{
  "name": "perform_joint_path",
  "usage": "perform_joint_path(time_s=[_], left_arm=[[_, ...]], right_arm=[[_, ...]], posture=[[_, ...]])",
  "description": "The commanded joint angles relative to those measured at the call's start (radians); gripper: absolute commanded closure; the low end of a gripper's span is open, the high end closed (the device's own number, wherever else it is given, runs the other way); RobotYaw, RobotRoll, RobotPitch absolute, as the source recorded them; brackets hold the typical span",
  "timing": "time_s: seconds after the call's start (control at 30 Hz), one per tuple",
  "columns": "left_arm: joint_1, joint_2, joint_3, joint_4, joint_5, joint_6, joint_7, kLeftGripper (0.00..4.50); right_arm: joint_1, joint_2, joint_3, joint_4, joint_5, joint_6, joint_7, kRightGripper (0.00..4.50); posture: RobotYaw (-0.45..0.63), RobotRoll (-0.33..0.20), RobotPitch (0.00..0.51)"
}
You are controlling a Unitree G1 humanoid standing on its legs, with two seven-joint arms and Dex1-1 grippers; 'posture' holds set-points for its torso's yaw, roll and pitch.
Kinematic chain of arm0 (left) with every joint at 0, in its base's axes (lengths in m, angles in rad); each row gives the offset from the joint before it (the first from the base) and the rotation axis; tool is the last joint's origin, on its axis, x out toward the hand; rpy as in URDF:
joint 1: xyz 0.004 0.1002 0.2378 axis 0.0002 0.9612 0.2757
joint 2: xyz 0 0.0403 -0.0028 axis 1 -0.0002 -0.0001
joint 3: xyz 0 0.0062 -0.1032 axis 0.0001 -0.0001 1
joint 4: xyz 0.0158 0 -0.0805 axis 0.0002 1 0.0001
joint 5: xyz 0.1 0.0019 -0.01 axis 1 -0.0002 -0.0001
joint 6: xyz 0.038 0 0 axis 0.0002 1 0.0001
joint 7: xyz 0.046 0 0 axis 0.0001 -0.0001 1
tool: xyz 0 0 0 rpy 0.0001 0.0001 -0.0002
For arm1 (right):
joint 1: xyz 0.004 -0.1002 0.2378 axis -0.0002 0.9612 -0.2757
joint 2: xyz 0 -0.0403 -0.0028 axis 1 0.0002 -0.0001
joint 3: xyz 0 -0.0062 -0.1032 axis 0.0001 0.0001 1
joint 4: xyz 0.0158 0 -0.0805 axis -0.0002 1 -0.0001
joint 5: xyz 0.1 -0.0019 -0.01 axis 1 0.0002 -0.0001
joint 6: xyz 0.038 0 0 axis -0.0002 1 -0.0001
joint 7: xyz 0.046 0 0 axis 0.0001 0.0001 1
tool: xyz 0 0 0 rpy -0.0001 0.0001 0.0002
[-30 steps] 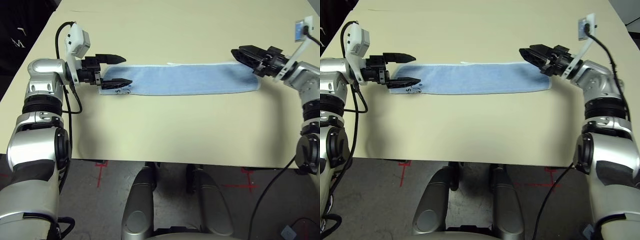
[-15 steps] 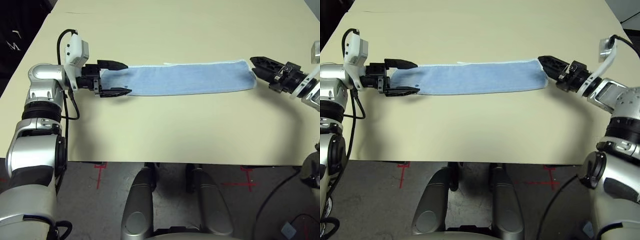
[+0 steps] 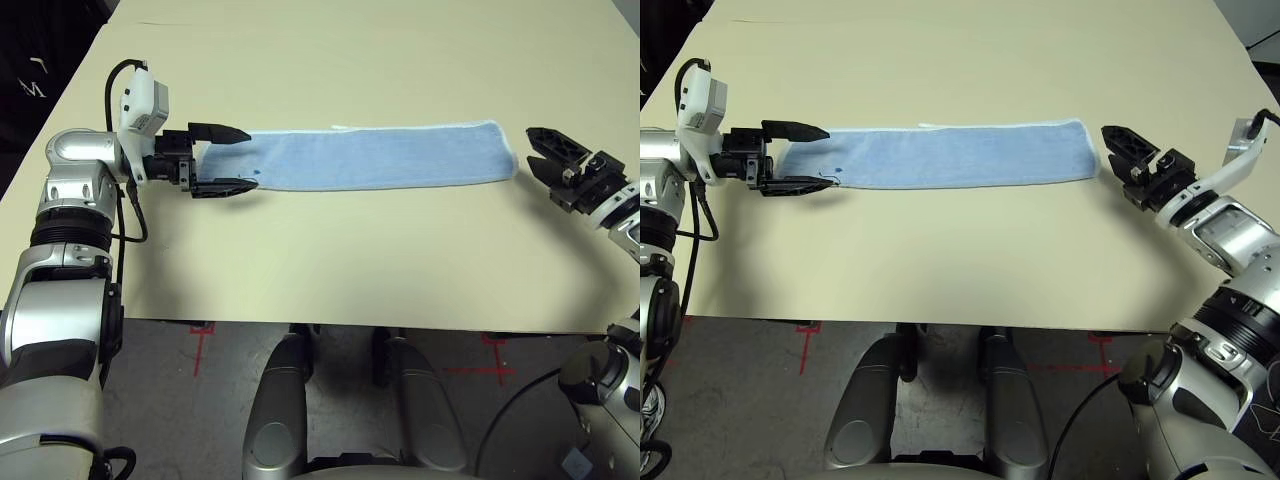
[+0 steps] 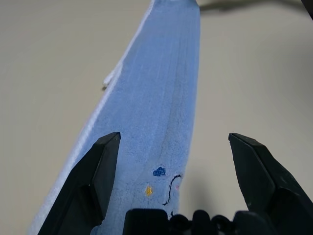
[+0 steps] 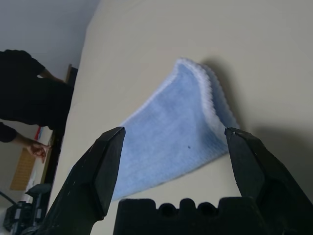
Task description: Fold the towel and set it aside.
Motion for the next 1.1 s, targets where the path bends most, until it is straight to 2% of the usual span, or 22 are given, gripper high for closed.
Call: perform_joint_path(time_s=[0.03, 0.57, 0.83, 1.0, 1.1], left_arm=[[0.032, 0.011, -0.005, -0.025, -0.01, 0.01, -0.01, 0.0], [0.014, 0.007, 0.0, -0.006, 0.003, 0.003, -0.01, 0.0], [-0.014, -0.01, 0.006, 0.018, 0.019, -0.001, -0.01, 0.0], [-0.012, -0.004, 0.005, 0.014, 0.017, 0.001, -0.01, 0.0], [-0.012, -0.002, 0.004, 0.017, 0.019, 0.0, -0.01, 0.0]], right_arm=[[0.032, 0.007, 0.0, -0.024, 0.032, -0.001, -0.043, 0.03], [0.08, 0.054, 0.091, -0.017, 0.074, -0.078, -0.134, 0.03], [-0.004, 0.038, 0.23, 0.168, -0.067, -0.299, -0.09, 0.03], [-0.012, 0.029, 0.254, 0.199, -0.065, -0.327, -0.076, 0.03], [0.004, 0.029, 0.257, 0.187, -0.056, -0.324, -0.082, 0.67]], posture=[[0.01, 0.0, 0.331], [0.02, 0.0, 0.333], [0.02, 0.0, 0.334], [0.03, 0.0, 0.335], [0.03, 0.0, 0.334]])
